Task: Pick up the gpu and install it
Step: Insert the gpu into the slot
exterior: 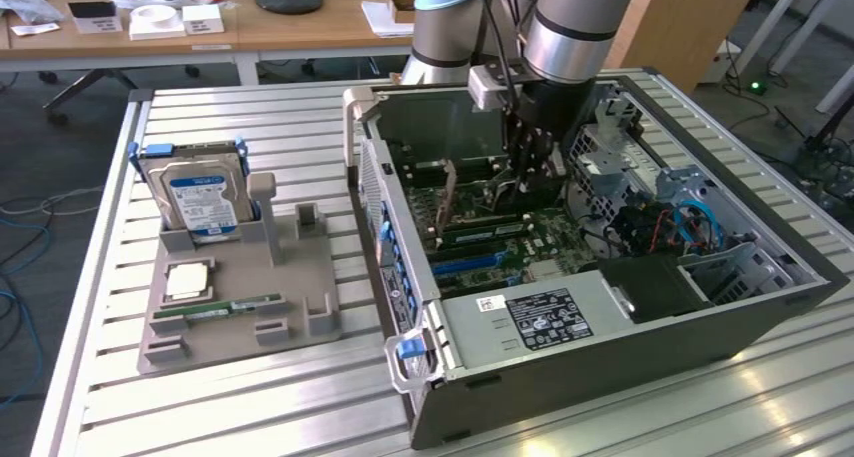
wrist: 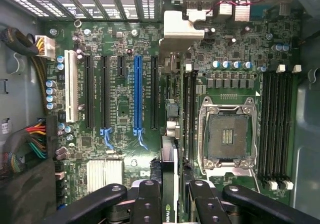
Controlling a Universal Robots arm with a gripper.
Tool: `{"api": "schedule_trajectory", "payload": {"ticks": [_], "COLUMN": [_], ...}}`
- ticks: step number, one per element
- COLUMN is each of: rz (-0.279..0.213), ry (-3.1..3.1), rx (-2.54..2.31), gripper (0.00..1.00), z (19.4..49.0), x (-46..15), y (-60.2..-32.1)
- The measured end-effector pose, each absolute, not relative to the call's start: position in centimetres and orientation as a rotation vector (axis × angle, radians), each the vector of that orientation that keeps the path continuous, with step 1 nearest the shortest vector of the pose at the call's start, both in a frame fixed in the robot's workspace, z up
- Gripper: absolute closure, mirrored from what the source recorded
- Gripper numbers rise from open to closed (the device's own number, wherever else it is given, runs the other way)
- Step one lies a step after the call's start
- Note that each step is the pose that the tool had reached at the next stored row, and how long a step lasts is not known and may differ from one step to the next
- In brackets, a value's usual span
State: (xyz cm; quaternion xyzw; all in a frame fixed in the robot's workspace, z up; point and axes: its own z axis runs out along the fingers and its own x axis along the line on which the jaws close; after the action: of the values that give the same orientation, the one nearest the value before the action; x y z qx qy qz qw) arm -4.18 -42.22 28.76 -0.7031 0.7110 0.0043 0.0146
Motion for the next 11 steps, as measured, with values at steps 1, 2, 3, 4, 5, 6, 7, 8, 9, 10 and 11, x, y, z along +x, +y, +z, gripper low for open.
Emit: {"api": "schedule_trajectory", "payload": {"ticks": [1,2,3,4,5,6,7,8,9,10,11], "rz": [0.014,0.014,0.013,0.014,0.014,0.013,0.013,0.014,0.014,0.013,0.014], "ry": [2.213,2.213,2.213,2.213,2.213,2.213,2.213,2.213,2.213,2.213,2.213], "rx": [-2.188,-2.188,-2.189,-2.188,-2.188,-2.189,-2.189,-2.189,-2.189,-2.189,-2.189], "gripper": [0.74,0.74,0.74,0.74,0.74,0.74,0.74,0.74,0.74,0.74,0.74], "z": [28.76,28.76,28.76,28.75,28.76,28.76,28.76,28.76,28.76,28.76,28.76], "x": [-4.19,-4.2,-4.2,-4.2,-4.2,-4.2,-4.21,-4.22,-4.23,-4.25,-4.26], "y": [-42.25,-42.28,-42.33,-42.35,-42.37,-42.41,-42.48,-42.55,-42.64,-42.74,-42.83]}}
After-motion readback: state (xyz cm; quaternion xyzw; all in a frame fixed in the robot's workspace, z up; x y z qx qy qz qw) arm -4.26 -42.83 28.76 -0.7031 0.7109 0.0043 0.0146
